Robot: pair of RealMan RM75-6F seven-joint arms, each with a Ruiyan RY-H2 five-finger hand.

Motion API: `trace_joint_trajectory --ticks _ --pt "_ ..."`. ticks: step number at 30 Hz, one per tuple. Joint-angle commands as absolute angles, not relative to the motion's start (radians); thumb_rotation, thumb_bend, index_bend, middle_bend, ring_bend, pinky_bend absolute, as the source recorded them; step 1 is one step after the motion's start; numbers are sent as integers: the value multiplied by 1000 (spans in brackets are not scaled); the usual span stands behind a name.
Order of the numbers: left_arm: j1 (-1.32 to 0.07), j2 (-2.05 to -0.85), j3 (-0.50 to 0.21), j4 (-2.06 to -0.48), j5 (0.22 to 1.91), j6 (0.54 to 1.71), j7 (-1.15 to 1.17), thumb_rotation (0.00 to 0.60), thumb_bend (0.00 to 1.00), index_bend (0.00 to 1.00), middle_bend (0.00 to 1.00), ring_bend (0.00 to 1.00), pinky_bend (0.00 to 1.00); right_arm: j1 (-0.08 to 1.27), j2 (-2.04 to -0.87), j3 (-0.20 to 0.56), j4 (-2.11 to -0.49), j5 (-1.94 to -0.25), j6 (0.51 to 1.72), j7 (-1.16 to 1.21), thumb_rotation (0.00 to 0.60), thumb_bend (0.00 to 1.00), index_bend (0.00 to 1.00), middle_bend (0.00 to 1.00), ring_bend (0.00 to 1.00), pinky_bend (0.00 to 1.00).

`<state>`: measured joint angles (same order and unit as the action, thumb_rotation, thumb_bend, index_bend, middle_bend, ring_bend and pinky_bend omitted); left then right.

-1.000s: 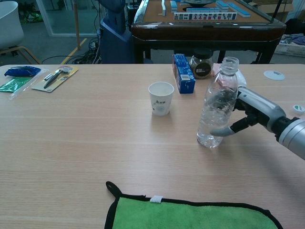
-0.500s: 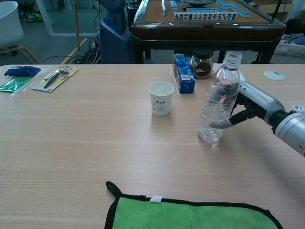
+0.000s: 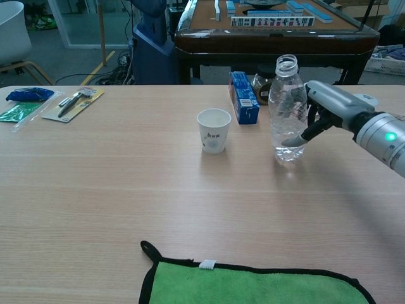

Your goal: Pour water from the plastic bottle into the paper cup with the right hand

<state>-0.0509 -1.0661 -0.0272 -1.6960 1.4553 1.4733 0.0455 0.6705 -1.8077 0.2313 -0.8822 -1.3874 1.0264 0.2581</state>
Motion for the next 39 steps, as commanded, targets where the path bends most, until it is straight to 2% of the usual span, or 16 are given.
trace_joint_trajectory --ticks 1,13,24,31,39 --pt "-50 -1063 -29 -1698 1456 1476 41 600 225 446 522 436 606 709 -1804 261 -877 -1348 988 175 600 102 583 603 519 547" --pt "-47 -1047 -33 -1710 1459 1487 20 600 225 446 522 436 605 817 -1883 306 -748 -1273 905 -11 600 103 583 605 520 547" --pt "-44 -1041 -32 -1718 1462 1490 18 600 225 446 522 436 605 924 -1971 316 -623 -1253 868 -182 600 115 583 606 520 547" --pt "-42 -1038 -31 -1722 1463 1492 17 600 225 446 521 436 605 950 -1972 283 -613 -1287 893 -288 600 117 584 606 520 547" --pt "-42 -1037 -32 -1724 1460 1490 20 600 225 446 522 436 605 947 -1953 291 -641 -1266 913 -364 600 118 587 607 522 549"
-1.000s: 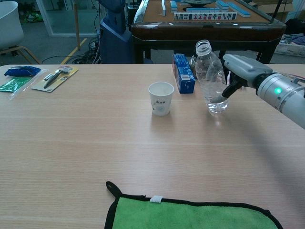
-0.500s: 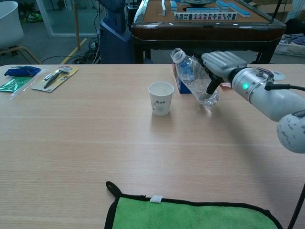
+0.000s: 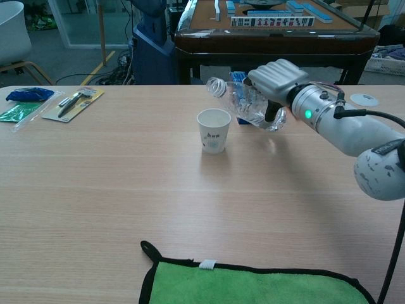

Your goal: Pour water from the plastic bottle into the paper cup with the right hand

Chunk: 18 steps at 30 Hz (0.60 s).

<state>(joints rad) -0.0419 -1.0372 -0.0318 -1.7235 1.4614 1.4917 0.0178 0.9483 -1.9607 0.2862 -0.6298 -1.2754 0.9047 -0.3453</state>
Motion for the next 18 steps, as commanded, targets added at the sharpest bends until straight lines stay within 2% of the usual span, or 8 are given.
trace_joint_trajectory --ticks 1,18 --pt "-43 -1037 -32 -1724 1459 1489 20 600 225 446 522 436 605 946 -1949 294 -646 -1263 915 -372 600 118 587 608 522 550" --pt "-45 -1042 -30 -1719 1456 1479 26 600 225 446 522 436 605 934 -1885 356 -790 -1086 923 -727 600 123 588 609 523 560"
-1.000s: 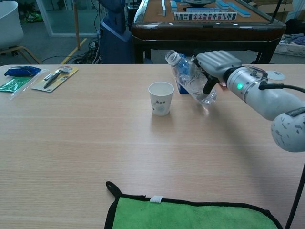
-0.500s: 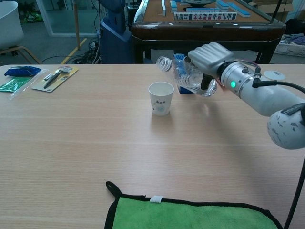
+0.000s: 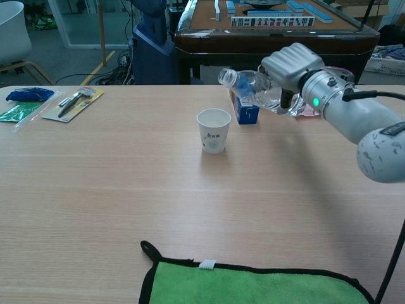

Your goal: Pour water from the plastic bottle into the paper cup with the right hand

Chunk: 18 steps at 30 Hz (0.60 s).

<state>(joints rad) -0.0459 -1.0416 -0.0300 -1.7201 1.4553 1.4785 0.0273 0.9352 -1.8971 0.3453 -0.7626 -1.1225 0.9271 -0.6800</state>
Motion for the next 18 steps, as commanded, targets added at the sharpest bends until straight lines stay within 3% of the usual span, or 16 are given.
trace_joint_trajectory --ticks 1,18 --pt "-45 -1042 -30 -1720 1456 1480 25 600 225 446 522 436 605 936 -1886 357 -792 -1075 923 -746 600 123 588 609 523 560" --pt "-45 -1038 -32 -1725 1458 1483 22 600 225 446 522 436 605 965 -1909 366 -798 -893 918 -1025 600 128 588 611 524 560"
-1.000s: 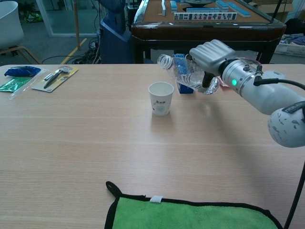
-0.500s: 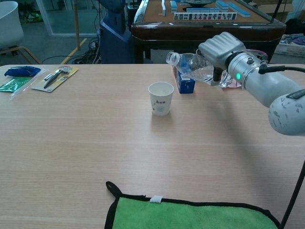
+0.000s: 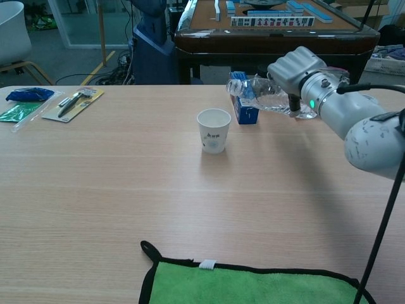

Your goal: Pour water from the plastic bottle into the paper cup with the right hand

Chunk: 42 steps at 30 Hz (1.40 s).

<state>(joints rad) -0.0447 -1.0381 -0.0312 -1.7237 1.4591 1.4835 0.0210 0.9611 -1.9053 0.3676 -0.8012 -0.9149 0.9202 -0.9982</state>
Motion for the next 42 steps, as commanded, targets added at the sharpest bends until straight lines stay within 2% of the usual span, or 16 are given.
trace_joint_trajectory --ticks 1,27,42 --pt "-46 -1037 -32 -1726 1457 1482 23 600 225 446 522 436 605 966 -1911 365 -795 -882 916 -1036 600 129 588 611 524 560" --pt "-43 -1035 -30 -1731 1463 1487 21 600 224 446 522 436 606 1014 -1954 311 -715 -795 898 -1239 600 138 588 615 527 562" --pt "-43 -1035 -29 -1730 1462 1484 25 600 225 446 522 436 605 1029 -1937 317 -770 -772 935 -1287 600 139 588 617 527 568"
